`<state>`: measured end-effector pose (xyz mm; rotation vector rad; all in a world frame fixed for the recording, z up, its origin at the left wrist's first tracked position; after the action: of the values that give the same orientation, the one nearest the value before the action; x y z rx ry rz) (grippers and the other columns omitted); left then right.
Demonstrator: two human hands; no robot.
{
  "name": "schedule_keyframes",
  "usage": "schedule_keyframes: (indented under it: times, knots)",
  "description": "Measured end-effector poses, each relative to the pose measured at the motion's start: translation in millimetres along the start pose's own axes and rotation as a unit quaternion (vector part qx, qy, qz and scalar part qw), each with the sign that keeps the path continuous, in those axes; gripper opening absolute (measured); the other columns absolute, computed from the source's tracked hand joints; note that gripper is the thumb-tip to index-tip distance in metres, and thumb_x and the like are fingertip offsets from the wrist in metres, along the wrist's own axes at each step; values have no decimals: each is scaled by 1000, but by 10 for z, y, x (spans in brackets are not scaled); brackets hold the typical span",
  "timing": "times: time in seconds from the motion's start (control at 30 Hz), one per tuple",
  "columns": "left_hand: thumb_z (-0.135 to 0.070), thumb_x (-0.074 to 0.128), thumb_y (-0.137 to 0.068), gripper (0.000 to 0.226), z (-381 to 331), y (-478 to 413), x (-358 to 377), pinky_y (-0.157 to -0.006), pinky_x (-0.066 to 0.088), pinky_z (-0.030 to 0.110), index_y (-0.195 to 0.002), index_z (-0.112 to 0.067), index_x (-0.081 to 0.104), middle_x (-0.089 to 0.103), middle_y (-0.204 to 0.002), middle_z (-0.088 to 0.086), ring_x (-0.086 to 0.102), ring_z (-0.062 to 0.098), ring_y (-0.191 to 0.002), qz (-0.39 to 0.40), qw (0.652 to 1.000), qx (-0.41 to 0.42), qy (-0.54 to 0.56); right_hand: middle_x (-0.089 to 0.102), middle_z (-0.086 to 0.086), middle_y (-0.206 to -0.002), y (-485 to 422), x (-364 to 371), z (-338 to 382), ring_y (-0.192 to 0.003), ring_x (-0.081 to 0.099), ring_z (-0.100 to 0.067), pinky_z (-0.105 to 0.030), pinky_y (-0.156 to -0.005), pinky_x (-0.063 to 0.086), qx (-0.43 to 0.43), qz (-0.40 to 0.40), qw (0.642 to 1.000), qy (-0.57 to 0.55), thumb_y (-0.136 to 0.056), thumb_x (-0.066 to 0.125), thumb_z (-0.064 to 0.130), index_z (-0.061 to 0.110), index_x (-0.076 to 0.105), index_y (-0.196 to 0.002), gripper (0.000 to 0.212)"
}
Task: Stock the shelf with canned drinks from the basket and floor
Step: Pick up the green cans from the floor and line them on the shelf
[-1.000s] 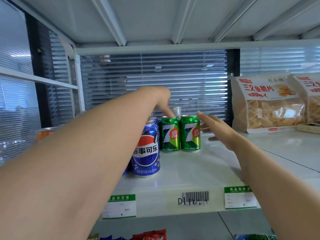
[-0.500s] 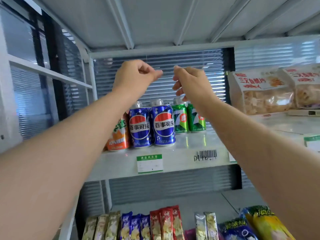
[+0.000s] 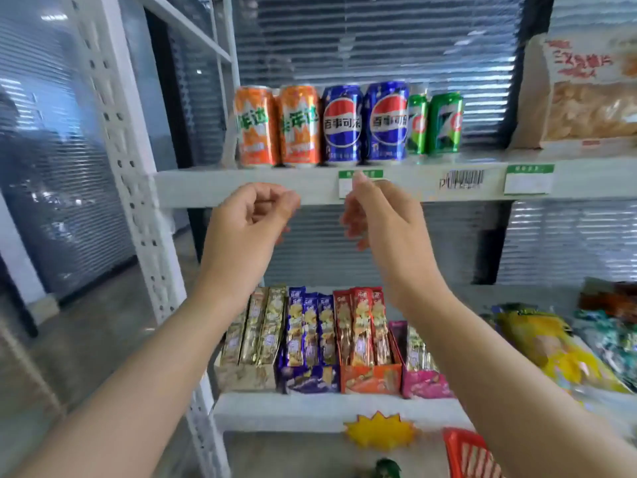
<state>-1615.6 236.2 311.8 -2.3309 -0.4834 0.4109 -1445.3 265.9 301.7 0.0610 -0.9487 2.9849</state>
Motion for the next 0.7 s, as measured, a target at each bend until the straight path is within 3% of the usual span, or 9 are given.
schedule_keyframes:
  times: [0.17, 0.27, 0.37, 0.5, 0.6, 0.7]
  knots:
    - [-34, 63, -87, 15, 944, 760, 8, -74, 54, 29, -93, -20, 67, 69, -87, 2, 64, 19, -78, 57, 991, -118, -16, 62, -14, -76, 623, 223, -943, -66, 53, -15, -32, -61, 44, 75, 38, 995, 51, -100, 47, 40, 2, 59, -80, 44]
    - [-34, 65, -86, 13, 1619, 1230, 79, -75, 53, 33, -88, -21, 66, 69, -85, 4, 64, 22, -76, 91, 970, -224, -21, 56, 0, -64, 954, 279, -1512, -54, 46, -7, -20, -51, 37, 133, 43, 987, 82, -101, 48, 34, 1, 57, -74, 43]
    - [-41, 70, -82, 22, 2286, 1710, 217, -70, 52, 34, -86, -20, 63, 66, -83, 3, 60, 17, -70, 162, 931, -325, -28, 52, 11, -51, 1221, 243, -2128, -46, 42, -4, -27, -54, 34, 223, 32, 963, 147, -100, 45, 33, 16, 51, -59, 45]
    - [-55, 75, -67, 47, 3050, 2253, 438, -65, 46, 32, -84, -12, 66, 65, -73, 10, 55, 19, -61, 230, 878, -416, -63, 68, -3, -73, 1603, 206, -2987, -69, 61, -20, -37, -72, 48, 351, 92, 908, 207, -100, 37, 47, 16, 61, -72, 48]
    - [-46, 73, -77, 40, 3462, 2613, 682, -55, 39, 26, -88, -10, 60, 57, -75, 9, 47, 17, -58, 257, 841, -471, -70, 71, -8, -82, 1900, 45, -3518, -80, 65, -28, -41, -83, 50, 413, 100, 865, 266, -99, 35, 50, 17, 62, -68, 52]
    - [-47, 72, -76, 40, 3835, 3070, 970, -58, 37, 29, -69, -13, 53, 49, -65, 10, 41, 19, -54, 279, 814, -505, -69, 71, -14, -90, 2101, -204, -3967, -87, 64, -33, -43, -87, 51, 469, 73, 829, 296, -97, 37, 52, 12, 64, -74, 54]
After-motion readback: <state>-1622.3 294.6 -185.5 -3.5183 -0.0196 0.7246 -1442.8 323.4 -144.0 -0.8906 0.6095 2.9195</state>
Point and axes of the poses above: each hand's wrist, its own y-axis away from the middle knuckle, its own x-axis out of the palm, z = x × y, the point moved 6 cm from there along -y, towards the middle knuckle
